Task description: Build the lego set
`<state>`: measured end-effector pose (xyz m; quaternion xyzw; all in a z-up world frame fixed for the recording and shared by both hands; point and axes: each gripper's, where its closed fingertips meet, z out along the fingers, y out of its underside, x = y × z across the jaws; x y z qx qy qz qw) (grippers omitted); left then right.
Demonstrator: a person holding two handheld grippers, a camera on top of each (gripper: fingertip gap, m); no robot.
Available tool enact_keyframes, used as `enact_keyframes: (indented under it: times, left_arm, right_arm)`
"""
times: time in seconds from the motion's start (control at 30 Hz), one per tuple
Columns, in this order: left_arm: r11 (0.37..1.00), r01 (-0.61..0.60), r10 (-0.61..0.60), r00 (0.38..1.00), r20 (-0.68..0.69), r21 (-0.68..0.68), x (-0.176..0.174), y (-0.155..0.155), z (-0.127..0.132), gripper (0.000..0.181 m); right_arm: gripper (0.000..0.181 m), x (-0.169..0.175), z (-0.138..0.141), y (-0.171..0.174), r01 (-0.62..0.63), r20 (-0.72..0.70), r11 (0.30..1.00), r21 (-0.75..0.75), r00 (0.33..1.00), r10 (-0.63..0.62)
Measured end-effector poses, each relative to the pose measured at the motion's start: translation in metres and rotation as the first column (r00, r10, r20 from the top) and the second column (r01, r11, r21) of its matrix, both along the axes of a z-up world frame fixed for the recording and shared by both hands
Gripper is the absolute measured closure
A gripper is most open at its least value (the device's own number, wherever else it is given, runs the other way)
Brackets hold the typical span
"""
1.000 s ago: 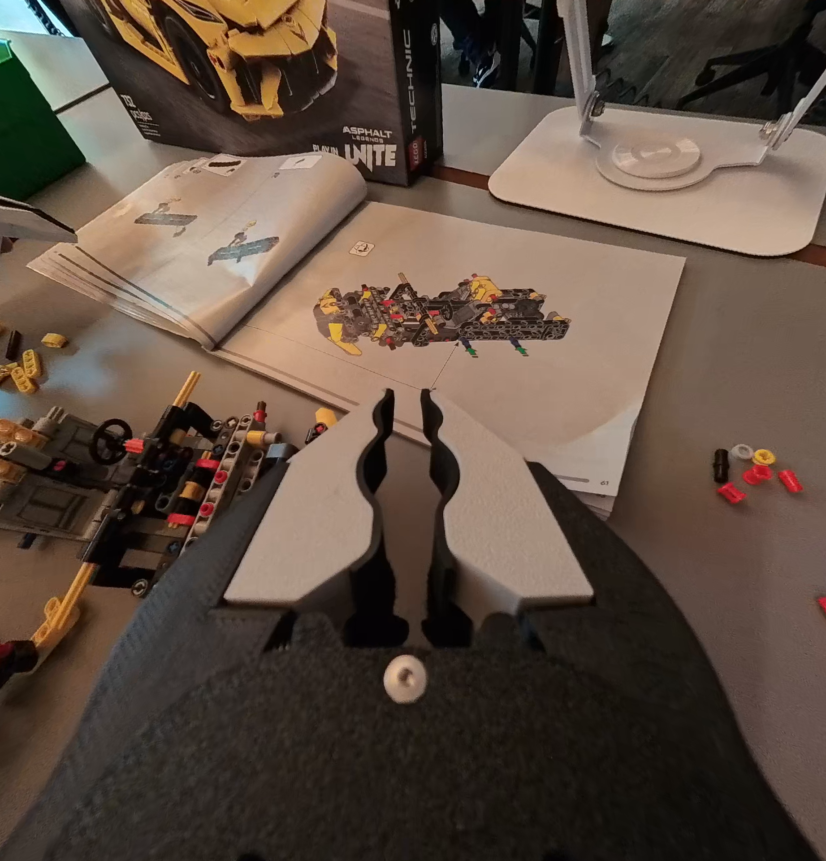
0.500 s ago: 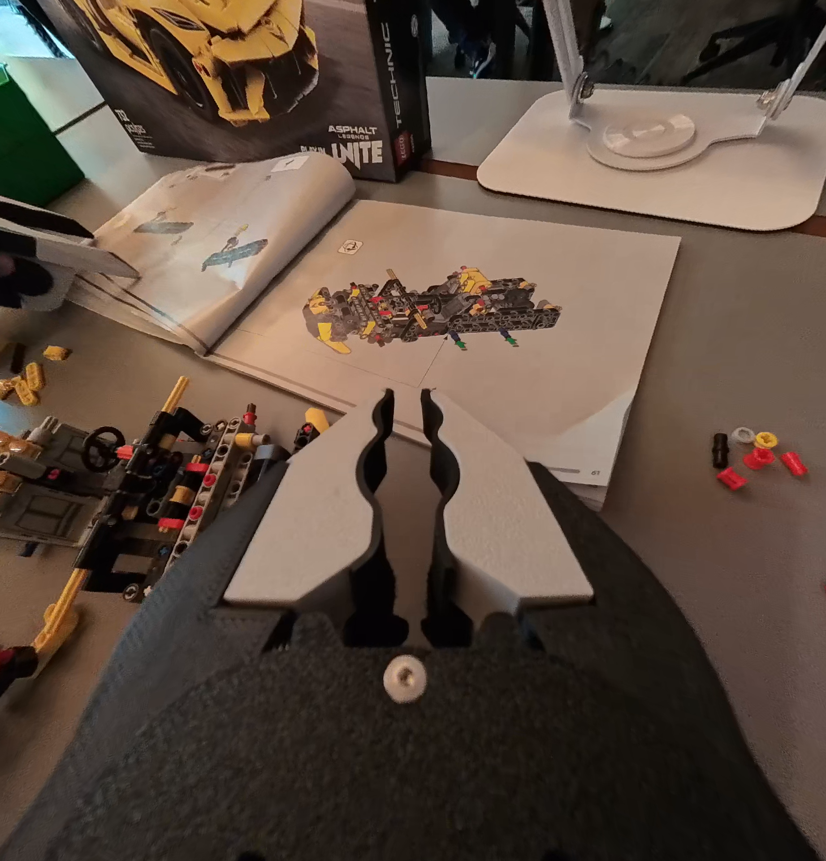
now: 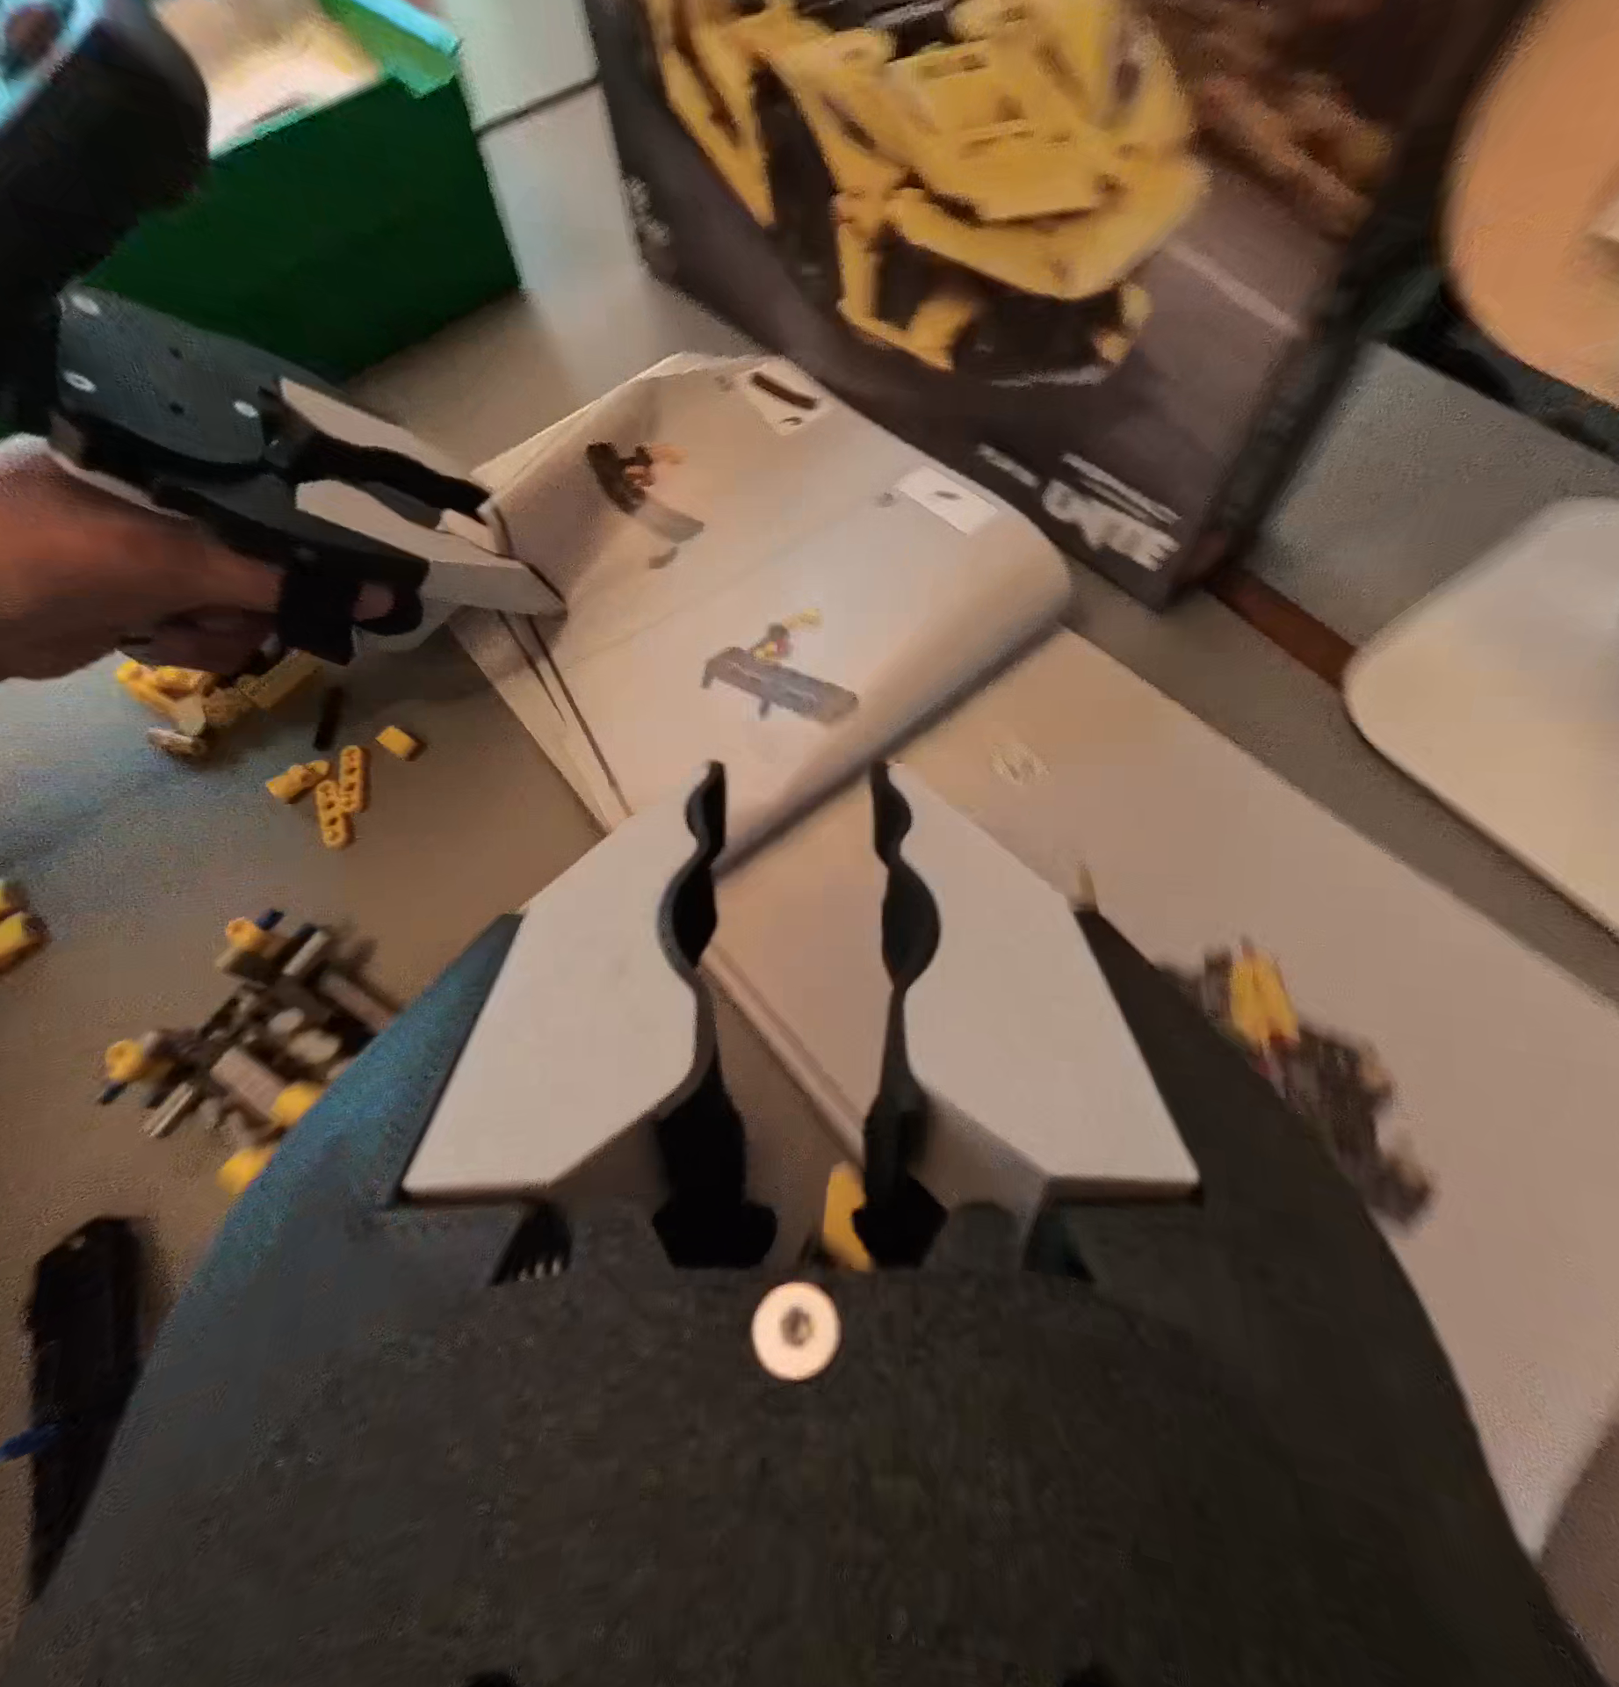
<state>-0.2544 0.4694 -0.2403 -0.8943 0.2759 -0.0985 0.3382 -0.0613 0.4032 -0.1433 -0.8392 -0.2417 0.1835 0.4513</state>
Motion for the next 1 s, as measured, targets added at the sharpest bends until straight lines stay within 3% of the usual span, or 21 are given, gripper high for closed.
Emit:
enact_keyframes:
  times: [0.1, 0.2, 0.3, 0.4, 0.47, 0.57, 0.67, 0.77, 0.83, 0.93, 1.0]
  left_arm:
    - [0.999, 0.042, -0.042, 0.999, -0.006, 0.023, 0.010, -0.006, 0.002, 0.163]
    - [0.982, 0.104, -0.095, 0.993, -0.063, 0.156, 0.022, -0.008, 0.016, 0.168]
    - [0.921, 0.192, -0.155, 0.979, -0.135, 0.340, 0.038, -0.012, 0.041, 0.172]
    - [0.876, 0.249, -0.179, 0.963, -0.202, 0.413, 0.049, -0.016, 0.050, 0.181]
    - [0.839, 0.298, -0.225, 0.952, -0.208, 0.455, 0.065, -0.023, 0.058, 0.181]
    - [0.747, 0.371, -0.222, 0.921, -0.319, 0.552, 0.080, -0.031, 0.073, 0.181]
    - [0.670, 0.452, -0.167, 0.865, -0.473, 0.590, 0.094, -0.037, 0.075, 0.181]
    - [0.575, 0.545, -0.108, 0.790, -0.603, 0.610, 0.110, -0.045, 0.076, 0.181]
    - [0.529, 0.582, -0.094, 0.763, -0.640, 0.617, 0.120, -0.052, 0.077, 0.181]
    - [0.511, 0.597, -0.125, 0.764, -0.634, 0.619, 0.132, -0.063, 0.077, 0.181]
    - [0.523, 0.576, -0.152, 0.788, -0.597, 0.628, 0.138, -0.068, 0.078, 0.179]
  right_arm:
    - [0.141, -0.034, -0.024, 0.047, -0.144, 0.057, 0.984, -0.107, 0.987, 0.150]
    - [0.125, -0.073, -0.020, 0.050, -0.295, -0.117, 0.929, -0.223, 0.954, 0.275]
    - [0.123, -0.089, -0.007, 0.050, -0.319, -0.177, 0.935, -0.157, 0.940, 0.291]
    - [0.122, -0.087, -0.011, 0.051, -0.309, -0.137, 0.939, -0.149, 0.947, 0.290]
    - [0.123, -0.087, 0.000, 0.047, -0.331, -0.209, 0.934, -0.132, 0.931, 0.301]
    - [0.129, -0.072, 0.029, 0.041, -0.318, -0.412, 0.939, -0.133, 0.879, 0.240]
    - [0.129, -0.057, 0.025, 0.034, -0.283, -0.503, 0.924, -0.257, 0.856, 0.122]
    - [0.128, -0.050, 0.040, 0.018, -0.336, -0.669, 0.899, -0.282, 0.740, 0.066]
    - [0.142, -0.035, 0.033, 0.016, -0.293, -0.691, 0.890, -0.350, 0.722, -0.034]
    - [0.179, -0.019, 0.017, 0.013, -0.253, -0.676, 0.889, -0.383, 0.732, -0.083]
    - [0.181, -0.011, 0.013, 0.011, -0.246, -0.685, 0.888, -0.389, 0.721, -0.101]
